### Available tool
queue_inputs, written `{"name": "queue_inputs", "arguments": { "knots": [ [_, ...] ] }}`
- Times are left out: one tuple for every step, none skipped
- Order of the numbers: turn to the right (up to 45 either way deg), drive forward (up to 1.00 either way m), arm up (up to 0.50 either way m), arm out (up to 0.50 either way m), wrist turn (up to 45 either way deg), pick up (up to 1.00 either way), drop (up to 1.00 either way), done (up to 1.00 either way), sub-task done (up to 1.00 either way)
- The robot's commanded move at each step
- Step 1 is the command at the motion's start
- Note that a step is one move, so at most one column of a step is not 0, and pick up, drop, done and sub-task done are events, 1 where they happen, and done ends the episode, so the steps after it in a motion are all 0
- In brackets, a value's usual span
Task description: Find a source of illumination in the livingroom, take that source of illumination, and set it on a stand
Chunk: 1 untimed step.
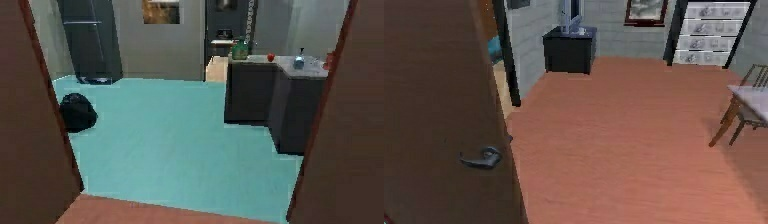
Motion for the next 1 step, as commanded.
{"name": "queue_inputs", "arguments": {
  "knots": [
    [0.0,0.2,0.0,0.0,0.0,0.0,0.0,0.0,0.0]
  ]
}}
